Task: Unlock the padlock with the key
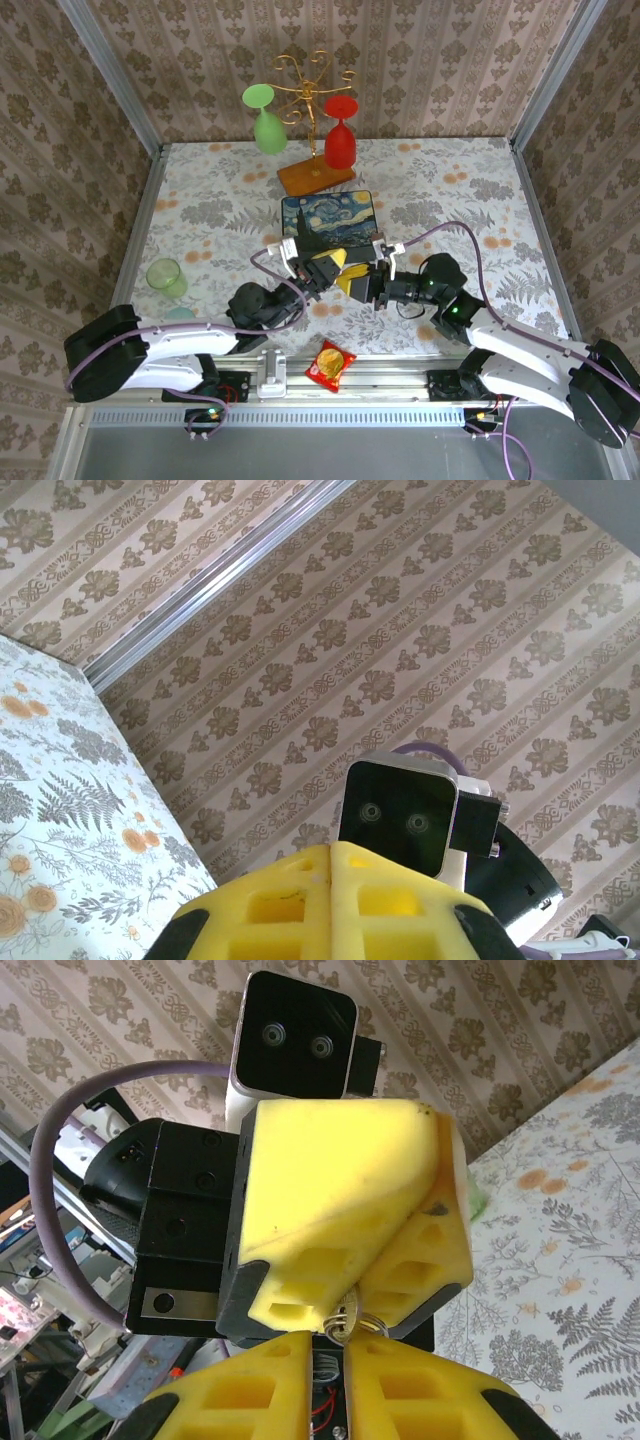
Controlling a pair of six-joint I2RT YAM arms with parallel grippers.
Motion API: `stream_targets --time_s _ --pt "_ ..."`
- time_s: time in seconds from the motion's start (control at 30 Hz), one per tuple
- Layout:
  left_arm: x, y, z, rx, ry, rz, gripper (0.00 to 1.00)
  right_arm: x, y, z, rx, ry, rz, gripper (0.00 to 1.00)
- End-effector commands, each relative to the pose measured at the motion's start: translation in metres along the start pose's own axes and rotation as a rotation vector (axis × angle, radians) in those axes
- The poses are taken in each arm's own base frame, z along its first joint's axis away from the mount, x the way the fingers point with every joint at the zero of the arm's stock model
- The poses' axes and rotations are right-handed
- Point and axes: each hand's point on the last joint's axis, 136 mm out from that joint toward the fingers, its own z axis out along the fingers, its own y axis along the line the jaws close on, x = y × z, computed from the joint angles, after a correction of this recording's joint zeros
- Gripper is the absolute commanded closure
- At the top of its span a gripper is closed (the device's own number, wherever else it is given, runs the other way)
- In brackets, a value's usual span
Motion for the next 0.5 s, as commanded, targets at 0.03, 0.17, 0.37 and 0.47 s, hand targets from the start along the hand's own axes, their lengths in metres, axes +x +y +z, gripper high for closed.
stream_targets --time_s 0.03,0.17,0.37,0.47 --pt "-0.003 -0.011 0.002 0.035 -0.01 -0.023 1.0 -0.013 0.009 -0.008 -0.007 -0.074 -0.052 0.82" --pt "0.0 -0.019 0.003 0.055 0.001 -0.006 1.0 -0.016 0.008 -0.006 0.005 -0.06 -0.063 0.84" --pt "0.015 -0.018 0.005 0.057 0.037 -0.025 1.0 -0.023 0.011 -0.003 -0.021 -0.085 -0.056 0.86" --pt "0.02 -0.022 0.005 0.068 0.048 -0.019 1.0 -0.024 0.008 -0.003 -0.012 -0.095 -0.048 0.83"
